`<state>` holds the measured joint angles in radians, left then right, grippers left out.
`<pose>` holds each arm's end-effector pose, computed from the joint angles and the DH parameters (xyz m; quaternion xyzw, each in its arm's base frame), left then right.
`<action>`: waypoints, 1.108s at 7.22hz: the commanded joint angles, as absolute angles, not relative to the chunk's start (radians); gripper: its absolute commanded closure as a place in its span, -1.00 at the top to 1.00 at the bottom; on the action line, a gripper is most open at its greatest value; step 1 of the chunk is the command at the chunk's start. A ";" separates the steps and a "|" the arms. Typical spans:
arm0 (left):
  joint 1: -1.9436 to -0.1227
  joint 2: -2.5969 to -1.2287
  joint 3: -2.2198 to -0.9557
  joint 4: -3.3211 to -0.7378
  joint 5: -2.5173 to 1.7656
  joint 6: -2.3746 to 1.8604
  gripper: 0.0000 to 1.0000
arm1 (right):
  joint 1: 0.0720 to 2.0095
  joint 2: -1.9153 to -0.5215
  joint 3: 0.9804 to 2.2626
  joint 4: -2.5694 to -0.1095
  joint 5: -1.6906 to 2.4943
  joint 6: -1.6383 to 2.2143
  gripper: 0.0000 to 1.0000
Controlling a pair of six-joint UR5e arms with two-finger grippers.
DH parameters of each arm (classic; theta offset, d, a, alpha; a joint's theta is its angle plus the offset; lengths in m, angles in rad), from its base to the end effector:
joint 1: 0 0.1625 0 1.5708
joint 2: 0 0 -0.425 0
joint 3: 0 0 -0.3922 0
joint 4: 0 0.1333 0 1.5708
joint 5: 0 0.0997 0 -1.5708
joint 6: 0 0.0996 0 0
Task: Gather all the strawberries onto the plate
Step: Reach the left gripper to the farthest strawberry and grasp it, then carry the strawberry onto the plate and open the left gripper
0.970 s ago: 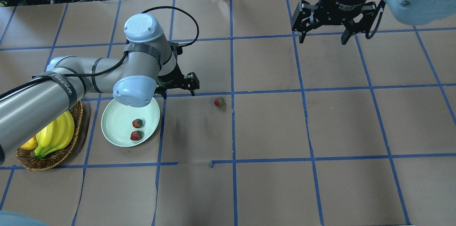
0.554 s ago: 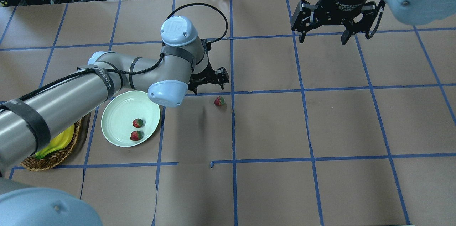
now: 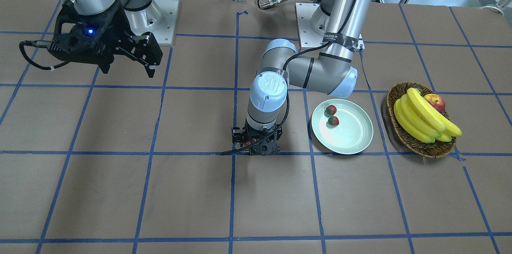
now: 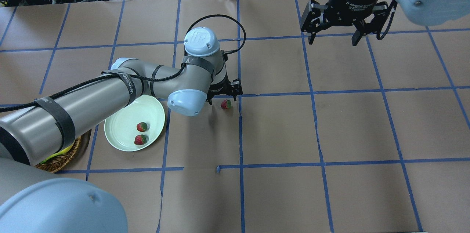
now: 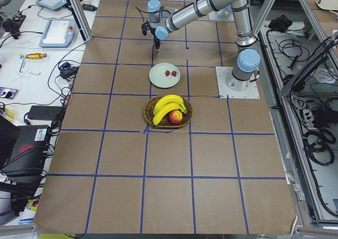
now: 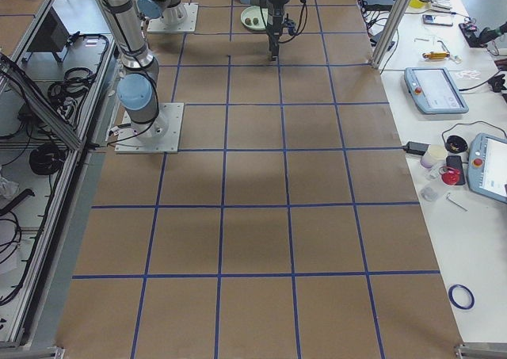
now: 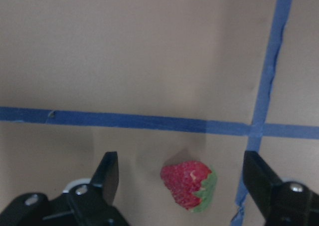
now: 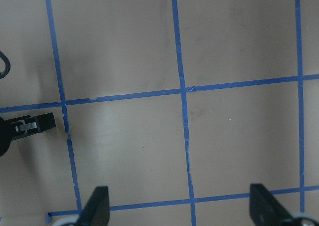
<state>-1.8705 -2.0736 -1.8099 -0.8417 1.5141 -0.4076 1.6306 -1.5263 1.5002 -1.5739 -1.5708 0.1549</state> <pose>-0.3076 -0.5249 0.1692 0.0541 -0.9981 -0.0158 0.0244 0.1638 -0.5047 0.5007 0.0475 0.9988 -0.0145 0.0016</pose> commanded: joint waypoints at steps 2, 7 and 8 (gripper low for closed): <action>-1.871 -2.068 -1.818 -0.845 1.514 -0.407 -0.82 | 1.631 -1.526 1.500 -1.574 -1.571 0.155 1.00; -1.746 -1.916 -1.828 -1.043 1.624 -0.176 -0.81 | 1.631 -1.526 1.500 -1.574 -1.569 0.155 1.00; -1.689 -1.884 -1.862 -1.080 1.670 -0.061 -0.81 | 1.631 -1.526 1.502 -1.574 -1.569 0.155 1.00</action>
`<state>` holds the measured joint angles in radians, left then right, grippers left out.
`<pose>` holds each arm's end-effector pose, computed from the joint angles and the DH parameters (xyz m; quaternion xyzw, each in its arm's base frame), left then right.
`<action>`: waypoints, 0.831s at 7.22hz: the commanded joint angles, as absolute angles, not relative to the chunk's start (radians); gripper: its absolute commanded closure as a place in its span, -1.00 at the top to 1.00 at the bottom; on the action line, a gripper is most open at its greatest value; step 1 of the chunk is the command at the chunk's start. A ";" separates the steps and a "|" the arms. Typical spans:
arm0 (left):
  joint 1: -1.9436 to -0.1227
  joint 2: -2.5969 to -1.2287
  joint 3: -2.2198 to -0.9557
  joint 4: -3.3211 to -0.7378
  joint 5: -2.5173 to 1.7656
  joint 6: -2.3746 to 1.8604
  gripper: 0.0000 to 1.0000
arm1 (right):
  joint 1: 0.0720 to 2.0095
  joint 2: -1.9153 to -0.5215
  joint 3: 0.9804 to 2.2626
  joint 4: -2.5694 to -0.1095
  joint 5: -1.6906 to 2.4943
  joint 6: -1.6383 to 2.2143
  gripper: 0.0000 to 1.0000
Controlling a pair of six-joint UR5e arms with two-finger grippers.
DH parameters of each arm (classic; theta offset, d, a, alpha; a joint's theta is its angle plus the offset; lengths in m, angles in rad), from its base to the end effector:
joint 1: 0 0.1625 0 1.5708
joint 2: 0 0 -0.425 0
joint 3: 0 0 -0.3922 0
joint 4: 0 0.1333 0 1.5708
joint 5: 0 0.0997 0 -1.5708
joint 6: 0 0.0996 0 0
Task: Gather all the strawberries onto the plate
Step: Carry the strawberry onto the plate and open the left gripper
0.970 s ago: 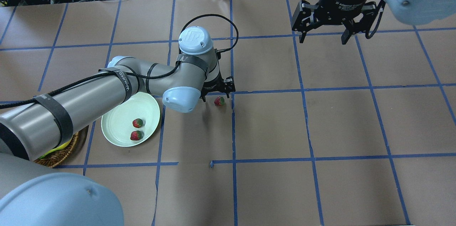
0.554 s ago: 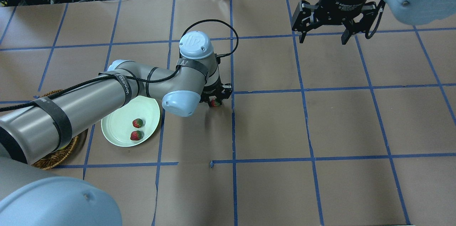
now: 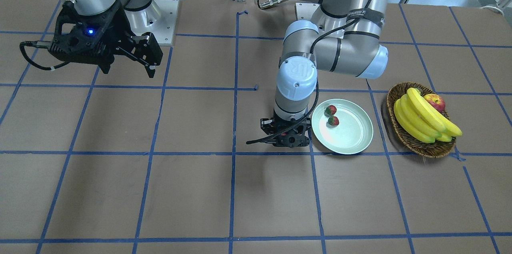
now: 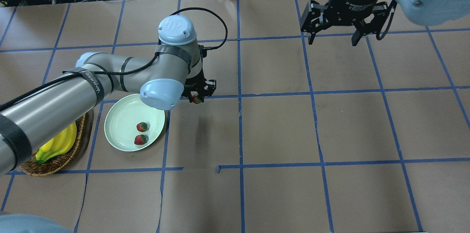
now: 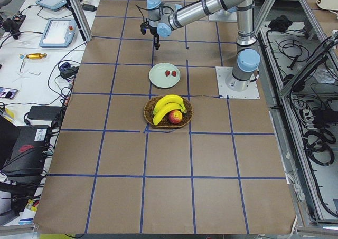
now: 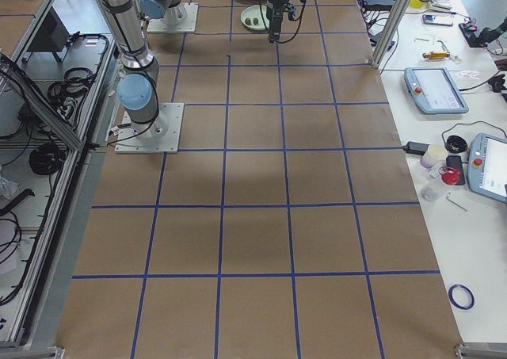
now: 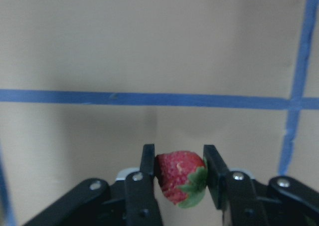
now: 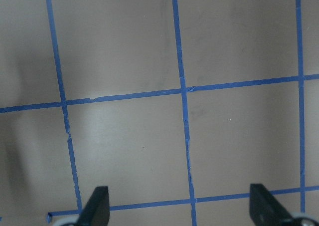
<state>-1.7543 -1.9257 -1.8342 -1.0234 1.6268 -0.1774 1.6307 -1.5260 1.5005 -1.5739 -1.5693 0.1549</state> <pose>-0.2277 -0.5270 0.2274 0.0040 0.9990 0.0298 0.0339 0.1640 -0.5047 0.5004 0.0475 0.9988 -0.0141 0.0023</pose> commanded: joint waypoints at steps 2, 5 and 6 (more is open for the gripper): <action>-1.524 -1.835 -1.984 -1.059 1.704 0.161 -0.81 | 1.631 -1.526 1.502 -1.574 -1.569 0.155 1.00; -1.384 -1.819 -2.019 -1.028 1.704 0.298 -0.29 | 1.631 -1.525 1.500 -1.574 -1.569 0.155 1.00; -1.378 -1.828 -2.019 -1.029 1.704 0.298 0.50 | 1.631 -1.525 1.500 -1.574 -1.569 0.155 1.00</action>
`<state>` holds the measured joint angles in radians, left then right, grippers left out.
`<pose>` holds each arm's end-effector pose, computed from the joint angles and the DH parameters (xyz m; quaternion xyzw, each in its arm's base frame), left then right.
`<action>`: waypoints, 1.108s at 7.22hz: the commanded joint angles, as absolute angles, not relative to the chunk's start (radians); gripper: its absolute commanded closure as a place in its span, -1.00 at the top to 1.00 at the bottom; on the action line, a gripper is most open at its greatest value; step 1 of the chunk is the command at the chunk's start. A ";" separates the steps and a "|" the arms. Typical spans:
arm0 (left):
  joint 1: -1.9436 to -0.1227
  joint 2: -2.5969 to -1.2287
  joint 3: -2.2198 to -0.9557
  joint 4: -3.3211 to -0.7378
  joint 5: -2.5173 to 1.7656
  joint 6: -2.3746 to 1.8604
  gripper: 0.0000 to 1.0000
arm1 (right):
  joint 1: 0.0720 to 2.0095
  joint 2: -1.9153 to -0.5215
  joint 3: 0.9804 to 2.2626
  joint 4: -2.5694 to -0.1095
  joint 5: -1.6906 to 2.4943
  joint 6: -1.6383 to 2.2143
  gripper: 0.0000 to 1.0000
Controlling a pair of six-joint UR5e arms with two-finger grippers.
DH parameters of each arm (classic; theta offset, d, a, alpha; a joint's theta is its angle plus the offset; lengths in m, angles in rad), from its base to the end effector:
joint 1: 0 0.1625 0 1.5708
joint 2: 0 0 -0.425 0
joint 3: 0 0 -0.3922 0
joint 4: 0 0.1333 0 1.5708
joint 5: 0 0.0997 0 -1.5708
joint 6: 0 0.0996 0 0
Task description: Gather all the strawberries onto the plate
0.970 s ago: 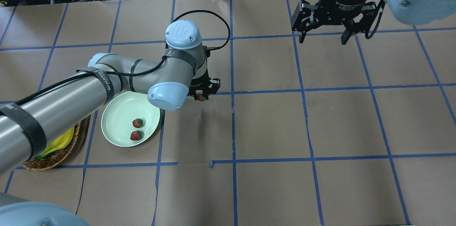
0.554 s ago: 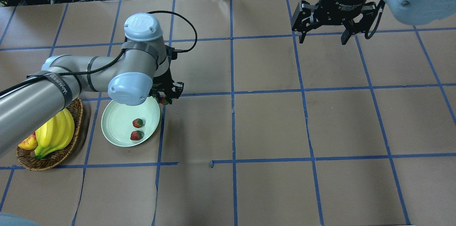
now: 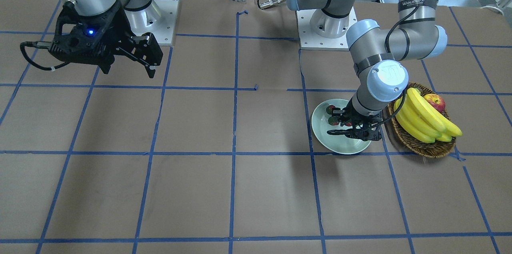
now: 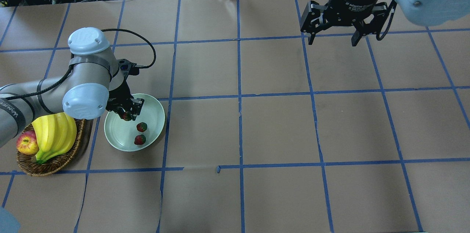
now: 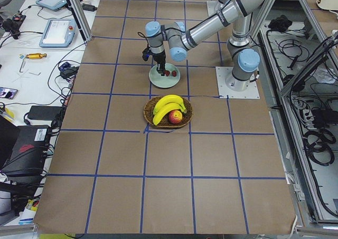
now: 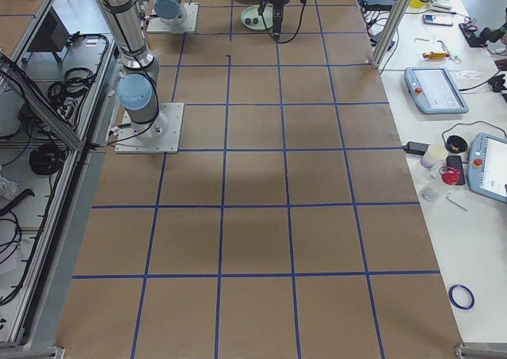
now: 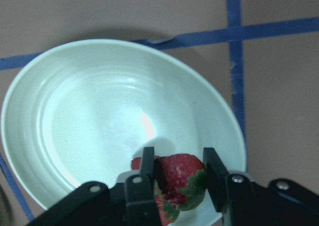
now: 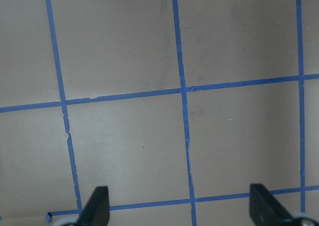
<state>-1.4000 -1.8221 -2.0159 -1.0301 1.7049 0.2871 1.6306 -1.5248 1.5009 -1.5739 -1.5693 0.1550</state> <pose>-0.0350 -0.5030 0.2096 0.0630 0.9927 0.0907 0.0474 0.1639 -0.5051 0.4996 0.0476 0.9988 -0.0133 0.0022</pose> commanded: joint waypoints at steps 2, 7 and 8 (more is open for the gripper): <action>-1.390 -1.789 -2.022 -1.014 1.697 0.278 0.99 | 1.631 -1.525 1.502 -1.574 -1.569 0.155 1.00; -1.540 -1.638 -1.650 -1.334 1.540 0.067 1.00 | 1.631 -1.525 1.499 -1.574 -1.571 0.156 1.00; -1.592 -1.623 -1.628 -1.342 1.540 -0.002 1.00 | 1.631 -1.526 1.497 -1.574 -1.571 0.155 1.00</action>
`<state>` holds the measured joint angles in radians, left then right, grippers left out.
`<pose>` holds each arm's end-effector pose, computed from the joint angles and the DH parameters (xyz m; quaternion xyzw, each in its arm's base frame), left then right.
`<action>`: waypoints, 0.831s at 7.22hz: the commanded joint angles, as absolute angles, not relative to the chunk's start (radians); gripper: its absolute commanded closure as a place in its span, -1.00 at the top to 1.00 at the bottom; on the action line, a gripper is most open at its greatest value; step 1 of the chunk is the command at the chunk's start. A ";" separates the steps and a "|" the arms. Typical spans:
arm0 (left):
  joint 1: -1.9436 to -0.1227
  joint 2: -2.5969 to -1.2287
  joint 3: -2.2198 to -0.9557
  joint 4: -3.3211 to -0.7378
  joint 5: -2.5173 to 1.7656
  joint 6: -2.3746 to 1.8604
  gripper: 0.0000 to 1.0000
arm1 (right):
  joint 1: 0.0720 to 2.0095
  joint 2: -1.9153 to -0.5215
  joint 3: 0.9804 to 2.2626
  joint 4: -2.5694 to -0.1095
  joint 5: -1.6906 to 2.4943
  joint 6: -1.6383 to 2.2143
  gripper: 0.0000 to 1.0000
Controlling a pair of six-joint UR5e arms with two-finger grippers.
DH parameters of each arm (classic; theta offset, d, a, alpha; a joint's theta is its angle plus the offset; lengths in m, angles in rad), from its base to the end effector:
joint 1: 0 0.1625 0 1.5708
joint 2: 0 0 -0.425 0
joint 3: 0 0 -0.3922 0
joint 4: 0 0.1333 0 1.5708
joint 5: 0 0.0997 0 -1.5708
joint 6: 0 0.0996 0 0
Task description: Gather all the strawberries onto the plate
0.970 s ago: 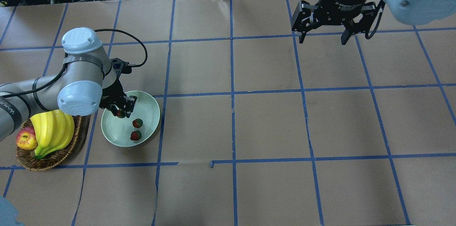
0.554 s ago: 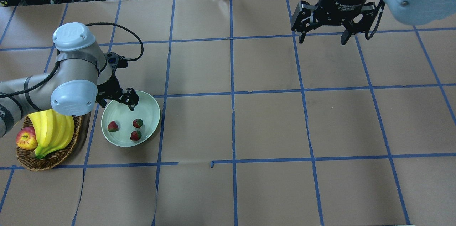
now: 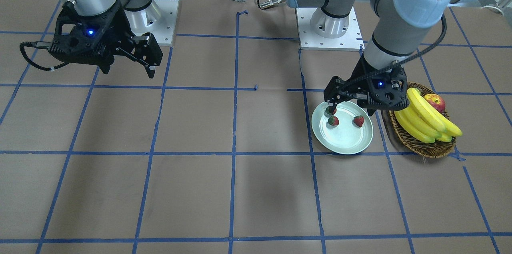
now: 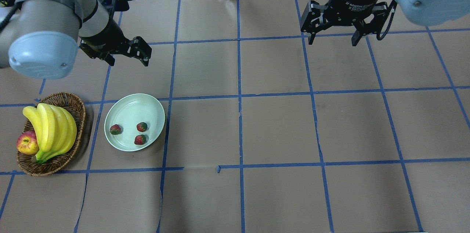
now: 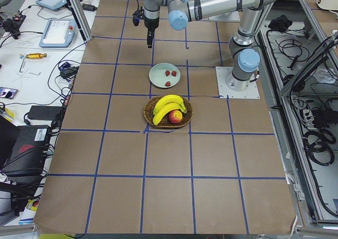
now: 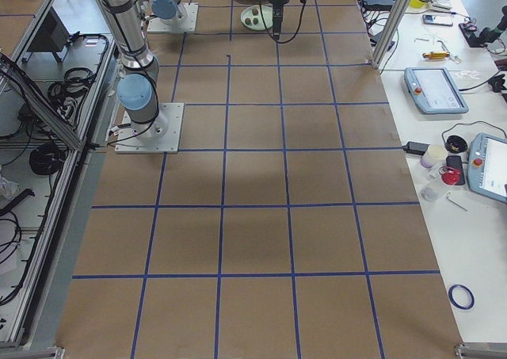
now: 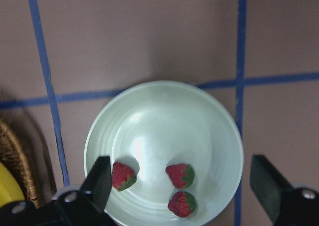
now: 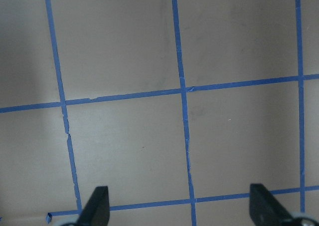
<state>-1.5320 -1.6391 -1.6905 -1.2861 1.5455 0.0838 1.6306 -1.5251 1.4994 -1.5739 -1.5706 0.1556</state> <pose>-0.1154 -0.5280 0.4237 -0.0231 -0.9985 0.0490 0.0096 0.1638 -0.5051 0.5004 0.0479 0.9987 -0.0143 0.0016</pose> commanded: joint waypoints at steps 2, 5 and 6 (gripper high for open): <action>-1.646 -1.577 -1.574 -1.356 1.537 -0.023 1.00 | 1.631 -1.525 1.494 -1.575 -1.571 0.153 1.00; -1.646 -1.546 -1.515 -1.566 1.543 0.009 1.00 | 1.631 -1.522 1.491 -1.592 -1.598 0.155 1.00; -1.646 -1.542 -1.525 -1.507 1.583 0.003 1.00 | 1.629 -1.522 1.483 -1.600 -1.600 0.155 1.00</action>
<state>-1.6454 -1.5507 -1.5179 -1.5369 1.5472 0.0063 1.6303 -1.5228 1.4906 -1.5886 -1.5898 0.1544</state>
